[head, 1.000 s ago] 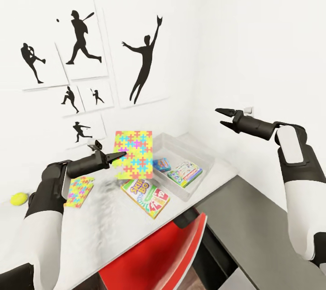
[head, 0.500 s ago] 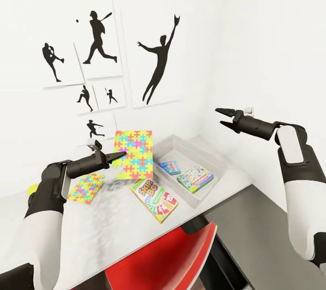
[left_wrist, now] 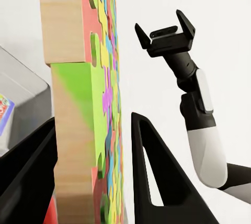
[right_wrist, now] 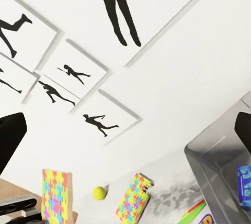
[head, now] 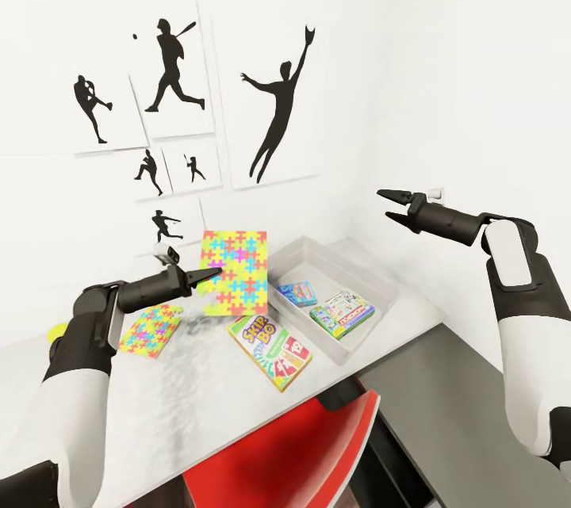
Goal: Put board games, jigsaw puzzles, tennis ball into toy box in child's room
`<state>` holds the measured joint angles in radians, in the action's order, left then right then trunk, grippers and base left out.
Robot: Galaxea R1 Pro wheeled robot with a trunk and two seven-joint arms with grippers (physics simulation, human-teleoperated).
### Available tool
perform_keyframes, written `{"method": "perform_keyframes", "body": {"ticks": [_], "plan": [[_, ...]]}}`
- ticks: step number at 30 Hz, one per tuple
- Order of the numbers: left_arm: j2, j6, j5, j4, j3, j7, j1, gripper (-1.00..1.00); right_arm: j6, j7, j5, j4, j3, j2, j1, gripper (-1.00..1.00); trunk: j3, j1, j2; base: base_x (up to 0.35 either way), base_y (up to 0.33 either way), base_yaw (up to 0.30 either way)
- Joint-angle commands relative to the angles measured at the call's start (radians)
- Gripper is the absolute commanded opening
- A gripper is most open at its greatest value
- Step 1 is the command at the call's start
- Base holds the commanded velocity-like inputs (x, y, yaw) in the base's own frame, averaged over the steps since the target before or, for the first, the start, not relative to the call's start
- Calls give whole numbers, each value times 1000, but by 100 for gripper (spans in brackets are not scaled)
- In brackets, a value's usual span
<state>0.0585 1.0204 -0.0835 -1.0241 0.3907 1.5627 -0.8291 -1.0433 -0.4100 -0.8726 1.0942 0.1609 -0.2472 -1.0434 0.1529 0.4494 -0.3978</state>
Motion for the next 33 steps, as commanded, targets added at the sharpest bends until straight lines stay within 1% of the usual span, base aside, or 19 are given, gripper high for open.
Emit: {"method": "perform_keyframes", "body": {"ticks": [1,4,6,8,11,13,15,17,18,20,22,23,25,26,27,28,31,32,33], "plan": [[0,10,-10,0,2,8,-1,-100,-4,-10,10,0,2,0,-1,100,2,1,-2,0,0,0],[4,12,-17,10,6,8,-15,-100,-4,-9,12,0,3,2,-2,100,2,1,-2,0,0,0],[4,14,-18,33,9,-24,-46,-100,-4,-5,13,-2,3,3,-5,100,2,1,-2,0,0,0],[5,16,-18,100,12,-60,-97,-100,-4,5,13,-10,2,4,-9,100,2,1,-2,0,0,0],[5,15,-15,229,14,-98,-181,-100,-4,35,12,-34,-2,5,-16,100,2,1,-2,0,0,0],[2,13,-13,289,18,-129,-222,-100,-4,59,11,-44,-2,5,-25,100,2,1,-2,0,0,0],[-7,12,-9,318,26,-177,-248,-100,-4,83,11,-66,-2,6,-48,100,2,1,-2,0,0,0],[-40,11,-3,330,39,-236,-263,-100,-4,107,11,-92,-1,6,-82,100,2,1,-2,0,0,0],[-76,9,3,335,71,-290,-268,-100,-4,125,11,-111,-1,6,-112,100,2,1,-2,0,0,0],[-125,6,10,338,139,-366,-272,-100,-4,152,11,-134,-1,6,-153,100,2,1,-2,0,0,0],[-170,2,14,343,220,-454,-273,-100,-4,184,11,-150,-2,7,-195,100,2,1,-2,0,0,0],[-196,-8,16,355,275,-521,-273,-100,-4,211,11,-156,-3,15,-223,100,2,1,-2,0,0,0],[-222,-70,23,396,321,-603,-274,-100,-4,250,12,-161,-11,30,-252,100,2,1,-2,0,0,0],[-226,-93,27,411,328,-622,-274,-100,-4,259,12,-161,-15,33,-258,100,2,1,-2,0,0,0],[-232,-144,45,451,338,-660,-274,-100,-4,275,12,-162,-28,38,-268,100,2,1,-2,0,0,0],[-233,-186,75,490,345,-692,-274,-100,-4,286,12,-162,-42,41,-276,100,2,1,-2,0,0,0],[-233,-277,200,564,351,-795,-274,-100,-4,301,12,-163,-77,44,-292,100,2,1,-2,0,0,0],[-233,-309,229,580,351,-837,-274,-100,-4,303,12,-164,-84,44,-295,100,2,1,-2,0,0,0],[-233,-347,248,603,351,-886,-274,-100,-4,304,12,-164,-88,44,-297,100,2,1,-2,0,0,0]]}}
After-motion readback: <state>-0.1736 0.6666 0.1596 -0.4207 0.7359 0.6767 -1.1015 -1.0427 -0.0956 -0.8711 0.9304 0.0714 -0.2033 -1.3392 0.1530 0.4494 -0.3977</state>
